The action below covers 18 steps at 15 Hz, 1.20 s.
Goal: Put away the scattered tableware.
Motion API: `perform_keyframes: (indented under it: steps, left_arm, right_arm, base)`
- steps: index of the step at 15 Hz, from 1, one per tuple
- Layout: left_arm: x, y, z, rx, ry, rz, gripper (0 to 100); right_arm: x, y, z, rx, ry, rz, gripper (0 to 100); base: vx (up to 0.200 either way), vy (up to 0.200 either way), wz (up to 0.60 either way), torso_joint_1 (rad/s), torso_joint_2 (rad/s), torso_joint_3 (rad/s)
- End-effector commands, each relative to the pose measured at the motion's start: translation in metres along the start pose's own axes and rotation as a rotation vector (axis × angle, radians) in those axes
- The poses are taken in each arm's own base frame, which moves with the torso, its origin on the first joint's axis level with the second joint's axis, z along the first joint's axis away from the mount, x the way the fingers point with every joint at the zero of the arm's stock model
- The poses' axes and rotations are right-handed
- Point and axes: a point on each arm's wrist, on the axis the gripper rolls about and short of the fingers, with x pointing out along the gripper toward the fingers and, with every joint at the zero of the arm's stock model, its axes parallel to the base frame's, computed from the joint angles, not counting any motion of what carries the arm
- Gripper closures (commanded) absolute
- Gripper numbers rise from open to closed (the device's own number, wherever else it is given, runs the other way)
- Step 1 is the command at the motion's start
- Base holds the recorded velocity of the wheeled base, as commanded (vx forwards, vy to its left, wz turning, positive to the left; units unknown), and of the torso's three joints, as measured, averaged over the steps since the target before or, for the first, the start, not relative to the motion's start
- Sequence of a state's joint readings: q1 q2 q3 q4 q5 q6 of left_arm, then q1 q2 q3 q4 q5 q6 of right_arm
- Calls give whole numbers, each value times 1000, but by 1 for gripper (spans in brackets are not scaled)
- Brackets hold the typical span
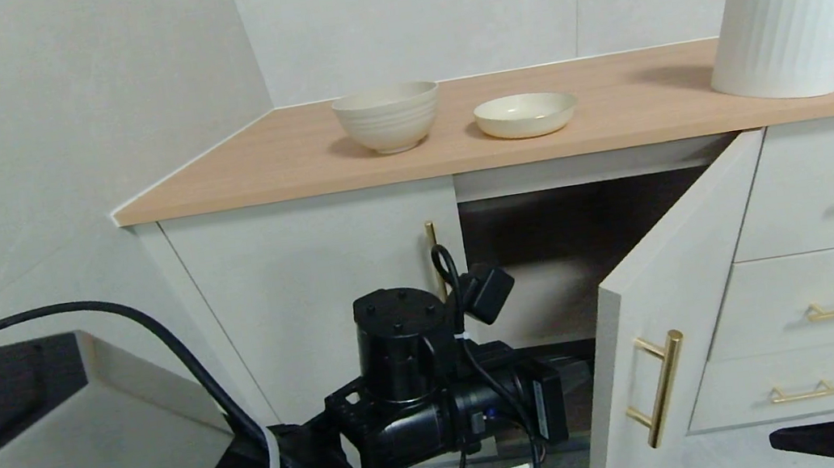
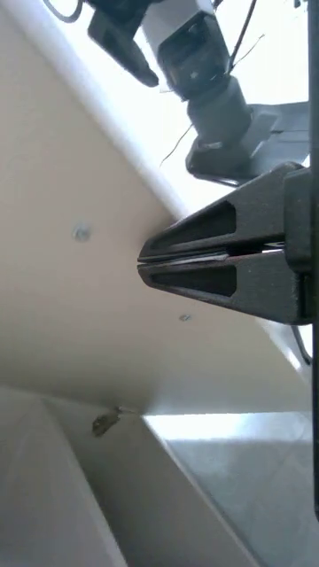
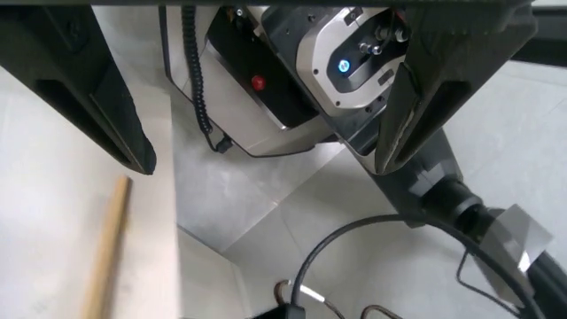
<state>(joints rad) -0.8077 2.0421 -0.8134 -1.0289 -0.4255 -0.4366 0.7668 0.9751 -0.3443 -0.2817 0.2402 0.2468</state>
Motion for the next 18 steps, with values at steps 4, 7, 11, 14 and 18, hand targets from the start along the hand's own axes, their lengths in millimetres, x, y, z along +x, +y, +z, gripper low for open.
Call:
perform_keyframes:
  steps: [4,7,11,14,18]
  left_arm:
    - [14,7,7,-6,3,11,100]
    - [22,9,14,-7,2,16,100]
    - [32,13,19,-8,-1,25,100]
    - [35,15,18,-6,-1,25,100]
    - [45,21,17,-9,-3,37,100]
  right_arm:
    - [0,0,0,1,2,0,0]
    - [0,0,0,1,2,-1,0]
    - [0,0,0,1,2,-1,0]
    - [0,0,0,1,2,-1,0]
    - [0,0,-1,1,4,0,0]
  base:
    - [0,0,0,0,0,0]
    - [0,0,0,0,0,0]
    - [-150,0,0,4,2,2]
    - [0,0,0,0,0,0]
    - [0,0,0,0,0,0]
